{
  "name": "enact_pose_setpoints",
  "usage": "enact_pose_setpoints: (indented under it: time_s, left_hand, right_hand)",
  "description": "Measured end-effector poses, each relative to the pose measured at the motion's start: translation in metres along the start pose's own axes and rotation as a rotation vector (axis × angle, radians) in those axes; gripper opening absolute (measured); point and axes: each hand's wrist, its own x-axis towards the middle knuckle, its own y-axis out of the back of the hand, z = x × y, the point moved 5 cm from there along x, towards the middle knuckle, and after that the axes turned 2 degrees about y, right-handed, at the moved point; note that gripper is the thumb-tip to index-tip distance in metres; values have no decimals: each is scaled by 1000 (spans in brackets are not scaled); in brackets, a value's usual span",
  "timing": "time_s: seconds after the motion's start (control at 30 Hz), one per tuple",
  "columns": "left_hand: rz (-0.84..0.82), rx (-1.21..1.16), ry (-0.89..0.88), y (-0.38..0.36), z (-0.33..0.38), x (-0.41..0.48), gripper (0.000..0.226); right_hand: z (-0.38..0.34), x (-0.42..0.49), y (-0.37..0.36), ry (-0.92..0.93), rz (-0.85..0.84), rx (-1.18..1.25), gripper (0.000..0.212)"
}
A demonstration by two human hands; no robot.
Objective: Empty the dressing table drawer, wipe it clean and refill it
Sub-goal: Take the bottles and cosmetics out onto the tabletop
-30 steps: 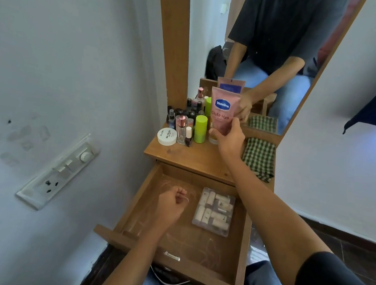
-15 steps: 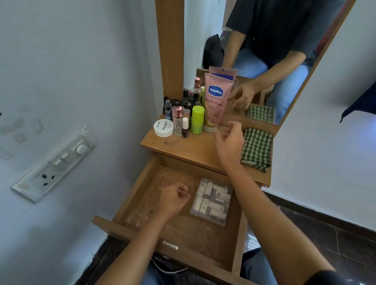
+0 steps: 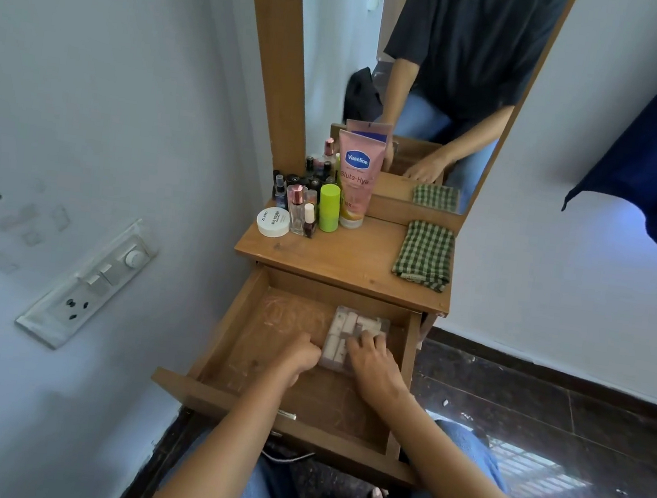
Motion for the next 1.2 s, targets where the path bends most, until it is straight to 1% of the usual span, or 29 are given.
enact_pose_setpoints:
  time_s: [0.07, 0.13, 0.3, 0.37, 0.43, 0.53, 0.6, 0.73, 0.8, 0.9, 1.03, 1.13, 1.2]
  left_hand:
    - [1, -15, 36, -9, -17, 31, 58]
    - [5, -35, 52, -12, -20, 39, 55]
    - [33, -101, 44, 0, 5, -3, 44]
    - [2, -140, 26, 0, 13, -16, 38]
    - [-64, -255, 52, -1, 18, -28, 29]
    - [-188, -580, 138, 0, 31, -51, 11]
    - [-216, -651, 106, 12, 42, -69, 9]
    - [-218, -689, 26, 51, 54, -104, 13]
    - [-225, -695, -14, 68, 56, -121, 12]
    - [-206, -722, -74, 83, 61, -131, 12]
    - [-161, -778, -112, 87, 76, -120, 13]
    - [-127, -815, -112, 80, 90, -100, 10]
    - [-66, -819, -116, 74, 97, -86, 10]
  right_hand:
    - [1, -1, 1, 7, 36, -6, 53]
    - [2, -2, 0, 14, 65, 7, 53]
    - [0, -7, 0, 54, 113, 49, 55]
    - [0, -8, 1, 74, 144, 70, 52]
    - [-2, -10, 4, 110, 182, 81, 46]
    - [-4, -12, 14, 200, 252, 121, 43]
    - [-2, -14, 24, 272, 354, 181, 38]
    - [-5, -32, 51, 405, 612, 337, 34]
    - [-14, -40, 63, 481, 701, 324, 34]
    - [-23, -42, 77, 553, 787, 264, 34]
    - [-16, -22, 86, 499, 772, 239, 35]
    - [-4, -2, 88, 411, 697, 254, 36]
    - [4, 10, 88, 359, 631, 279, 37]
